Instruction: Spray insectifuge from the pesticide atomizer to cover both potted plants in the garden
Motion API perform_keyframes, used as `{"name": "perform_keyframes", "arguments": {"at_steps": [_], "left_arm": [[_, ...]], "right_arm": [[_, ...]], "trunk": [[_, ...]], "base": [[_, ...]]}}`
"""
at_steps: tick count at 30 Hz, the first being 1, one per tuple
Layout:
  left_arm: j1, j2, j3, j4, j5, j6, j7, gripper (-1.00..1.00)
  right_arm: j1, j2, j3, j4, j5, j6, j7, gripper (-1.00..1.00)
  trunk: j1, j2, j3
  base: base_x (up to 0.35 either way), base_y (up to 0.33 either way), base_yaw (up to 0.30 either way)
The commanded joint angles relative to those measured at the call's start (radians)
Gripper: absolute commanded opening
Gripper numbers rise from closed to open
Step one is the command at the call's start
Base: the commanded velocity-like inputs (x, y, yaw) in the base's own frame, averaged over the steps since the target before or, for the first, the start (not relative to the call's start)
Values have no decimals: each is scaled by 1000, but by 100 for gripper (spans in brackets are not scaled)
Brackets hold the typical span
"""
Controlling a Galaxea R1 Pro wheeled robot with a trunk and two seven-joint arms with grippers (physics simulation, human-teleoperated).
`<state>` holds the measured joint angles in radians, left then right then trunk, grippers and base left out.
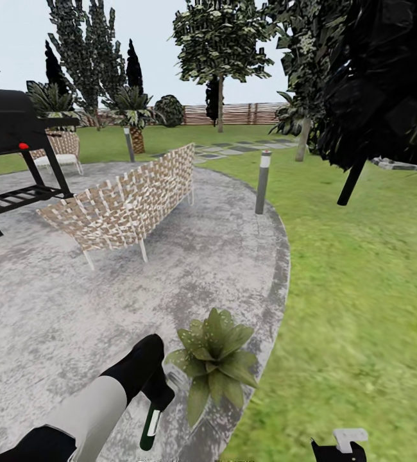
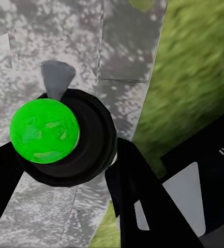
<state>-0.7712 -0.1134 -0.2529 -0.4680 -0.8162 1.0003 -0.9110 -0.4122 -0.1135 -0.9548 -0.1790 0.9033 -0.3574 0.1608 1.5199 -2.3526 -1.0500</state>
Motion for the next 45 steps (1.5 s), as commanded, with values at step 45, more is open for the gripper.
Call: {"name": "perform_keyframes", "arguments": {"at_steps": [45], "left_arm": [[66, 3, -2, 15, -12, -9, -8, -100]], "right_arm": [[0, -2, -9, 0, 2, -3, 8, 100]], "trunk": [[0, 0, -1]], "base": [[0, -84, 120]]}}
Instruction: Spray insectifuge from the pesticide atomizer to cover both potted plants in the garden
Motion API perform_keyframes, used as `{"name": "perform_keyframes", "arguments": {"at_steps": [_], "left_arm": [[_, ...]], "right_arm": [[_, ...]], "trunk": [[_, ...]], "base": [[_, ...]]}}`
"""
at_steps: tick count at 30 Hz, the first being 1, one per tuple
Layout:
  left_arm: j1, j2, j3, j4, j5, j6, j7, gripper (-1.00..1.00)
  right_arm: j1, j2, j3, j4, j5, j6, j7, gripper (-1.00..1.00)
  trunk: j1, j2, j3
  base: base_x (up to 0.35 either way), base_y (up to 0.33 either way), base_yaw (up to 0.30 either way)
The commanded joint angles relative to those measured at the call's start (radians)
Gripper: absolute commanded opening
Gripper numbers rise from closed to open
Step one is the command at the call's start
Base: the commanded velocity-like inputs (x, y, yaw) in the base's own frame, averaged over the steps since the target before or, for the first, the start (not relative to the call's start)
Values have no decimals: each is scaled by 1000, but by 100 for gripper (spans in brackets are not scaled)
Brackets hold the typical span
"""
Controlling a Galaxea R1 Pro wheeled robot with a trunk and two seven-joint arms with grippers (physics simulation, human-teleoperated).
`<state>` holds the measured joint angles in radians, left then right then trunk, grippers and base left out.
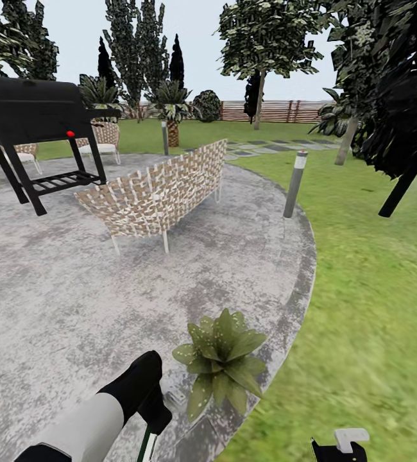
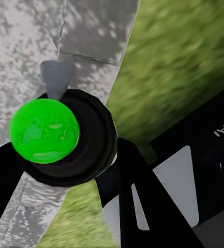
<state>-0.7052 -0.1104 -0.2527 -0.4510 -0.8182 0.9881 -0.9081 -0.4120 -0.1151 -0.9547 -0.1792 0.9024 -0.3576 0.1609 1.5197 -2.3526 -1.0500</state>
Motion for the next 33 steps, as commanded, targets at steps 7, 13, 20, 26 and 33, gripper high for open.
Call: {"name": "perform_keyframes", "arguments": {"at_steps": [7, 13, 20, 26, 33], "left_arm": [[0, 0, 0, -7, -12, 5, -12, -100], [0, 1, 0, -3, -13, 7, -12, -100], [1, 9, 1, -1, -12, 5, -10, -100], [1, 9, 2, -8, -15, 6, -11, -100], [1, 9, 7, -13, -15, 7, -11, -100]], "right_arm": [[-1, 0, -9, 0, 3, -3, 7, 100], [-1, 0, -9, 1, 3, -3, 7, 100], [-1, 2, -9, 0, 1, -4, 8, 100], [-1, 2, -9, 1, 3, -4, 8, 100], [-1, 3, -9, 1, 3, -4, 8, 100]], "trunk": [[0, 0, -1], [0, 0, -1], [0, 0, -1], [0, 0, -1], [0, 0, -1]], "base": [[-51, -271, 198], [-17, -272, 277], [0, -124, 107], [0, 0, 60], [0, 0, 264]]}}
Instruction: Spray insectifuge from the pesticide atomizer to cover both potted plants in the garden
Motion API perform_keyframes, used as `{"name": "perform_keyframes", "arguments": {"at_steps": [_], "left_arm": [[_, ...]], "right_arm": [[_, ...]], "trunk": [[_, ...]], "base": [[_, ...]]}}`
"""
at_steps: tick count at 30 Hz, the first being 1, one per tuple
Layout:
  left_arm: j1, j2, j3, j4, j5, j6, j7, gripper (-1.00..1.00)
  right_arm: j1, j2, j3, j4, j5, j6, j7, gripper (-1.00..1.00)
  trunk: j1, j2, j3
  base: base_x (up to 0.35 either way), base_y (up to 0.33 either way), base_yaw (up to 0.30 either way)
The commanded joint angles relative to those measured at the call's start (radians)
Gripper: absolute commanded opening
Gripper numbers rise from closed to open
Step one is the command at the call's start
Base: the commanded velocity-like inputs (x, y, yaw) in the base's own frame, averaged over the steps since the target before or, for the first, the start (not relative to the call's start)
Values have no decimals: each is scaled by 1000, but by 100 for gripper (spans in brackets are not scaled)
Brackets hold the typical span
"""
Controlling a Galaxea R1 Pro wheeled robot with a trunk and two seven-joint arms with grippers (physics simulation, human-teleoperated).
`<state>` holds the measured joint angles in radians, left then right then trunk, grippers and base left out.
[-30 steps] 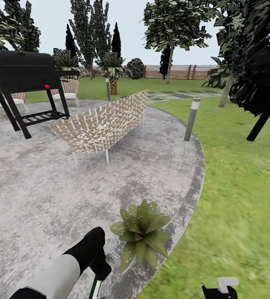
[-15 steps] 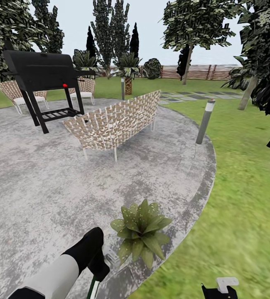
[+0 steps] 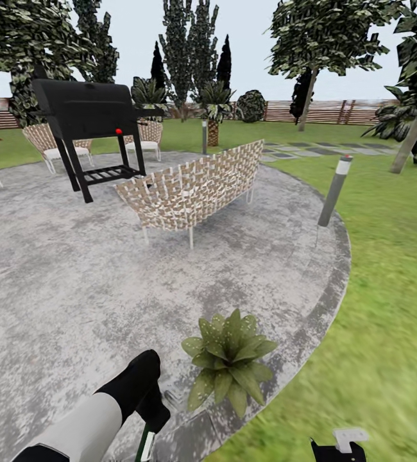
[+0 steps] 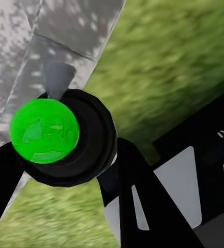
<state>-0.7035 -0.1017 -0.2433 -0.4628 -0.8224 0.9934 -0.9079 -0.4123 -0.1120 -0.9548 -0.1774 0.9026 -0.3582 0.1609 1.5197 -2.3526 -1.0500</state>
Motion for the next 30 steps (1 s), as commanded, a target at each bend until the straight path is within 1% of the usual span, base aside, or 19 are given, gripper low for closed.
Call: {"name": "perform_keyframes", "arguments": {"at_steps": [1, 6, 8, 12, 17, 27, 30], "left_arm": [[-1, -1, -3, -2, -11, 2, -11, -100], [-1, -1, -4, -3, -11, 3, -11, -100], [-1, -1, -2, -4, -11, 4, -11, -100], [-1, -1, -1, -4, -11, 5, -11, -100], [-1, -1, -1, -4, -11, 5, -11, -100], [-1, -7, -4, -5, -11, 7, -11, -100], [-1, -9, -4, -4, -11, 7, -11, -100]], "right_arm": [[0, 0, -9, -1, 2, -3, 8, 100], [0, 0, -9, -1, 2, -4, 8, 100], [0, -1, -9, -2, 1, -4, 8, 100], [0, -9, -10, -4, 0, -3, 9, 100], [0, -8, -9, -4, -1, -2, 9, 100], [0, -8, -9, -4, 1, -2, 8, 100], [0, -10, -10, -4, 2, -3, 8, 100]], "trunk": [[0, 0, -1], [0, 0, -1], [0, 0, -1], [0, 0, -1], [0, 0, -1], [0, 0, 2], [0, 0, 3]], "base": [[0, 0, 277], [14, -1, 278], [165, -111, 102], [216, -203, 2], [164, -226, 42], [12, -269, 255], [-33, -272, 100]]}}
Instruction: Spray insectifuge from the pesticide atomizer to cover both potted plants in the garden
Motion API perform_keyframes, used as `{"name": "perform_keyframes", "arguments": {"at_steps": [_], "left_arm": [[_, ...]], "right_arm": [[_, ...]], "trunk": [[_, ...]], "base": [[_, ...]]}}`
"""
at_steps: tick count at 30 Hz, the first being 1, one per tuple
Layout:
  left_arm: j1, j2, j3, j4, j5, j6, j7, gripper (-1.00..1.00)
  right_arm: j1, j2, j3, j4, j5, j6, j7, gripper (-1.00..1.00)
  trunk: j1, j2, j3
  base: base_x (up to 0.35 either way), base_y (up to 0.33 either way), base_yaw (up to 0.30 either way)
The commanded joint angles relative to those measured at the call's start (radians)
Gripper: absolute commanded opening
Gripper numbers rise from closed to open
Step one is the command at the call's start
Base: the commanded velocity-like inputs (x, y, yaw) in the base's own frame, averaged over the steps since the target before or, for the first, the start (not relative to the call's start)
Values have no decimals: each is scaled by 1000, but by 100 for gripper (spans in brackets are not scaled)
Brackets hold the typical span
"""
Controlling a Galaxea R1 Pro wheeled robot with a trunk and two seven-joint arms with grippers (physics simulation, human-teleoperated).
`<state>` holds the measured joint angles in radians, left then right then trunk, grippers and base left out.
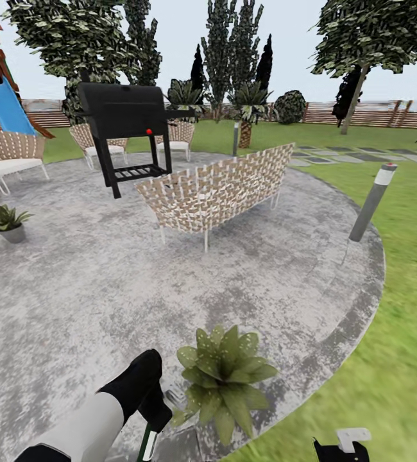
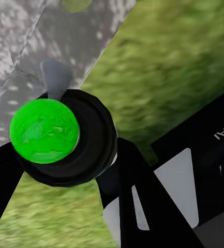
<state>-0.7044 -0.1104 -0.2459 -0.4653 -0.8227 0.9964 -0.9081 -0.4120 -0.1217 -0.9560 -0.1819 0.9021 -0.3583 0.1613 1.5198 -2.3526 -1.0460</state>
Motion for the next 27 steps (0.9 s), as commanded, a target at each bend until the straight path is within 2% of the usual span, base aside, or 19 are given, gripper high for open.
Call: {"name": "perform_keyframes", "arguments": {"at_steps": [1, 9, 16, 21, 27], "left_arm": [[-1, 1, -2, -2, -12, 4, -11, -100], [0, 1, -2, -1, -16, 5, -9, -100], [-1, 1, -4, -3, -14, 5, -10, -100], [-1, 1, -6, -4, -15, 5, -10, -100], [-2, -3, -7, -5, -15, 5, -11, -100]], "right_arm": [[-1, -1, -9, 0, 4, -4, 7, 100], [-1, 0, -7, 1, 2, -2, 7, 100], [-1, 1, -7, 1, 3, -2, 7, 100], [-1, 1, -7, 1, 3, -2, 7, 100], [-1, 1, -7, 1, 3, -2, 7, 100]], "trunk": [[0, 0, -1], [0, 0, -1], [0, 0, -1], [0, 0, -1], [0, 0, -1]], "base": [[-152, -255, 6], [-222, -210, 12], [-215, -198, 252], [-32, -260, 278], [119, -281, 278]]}}
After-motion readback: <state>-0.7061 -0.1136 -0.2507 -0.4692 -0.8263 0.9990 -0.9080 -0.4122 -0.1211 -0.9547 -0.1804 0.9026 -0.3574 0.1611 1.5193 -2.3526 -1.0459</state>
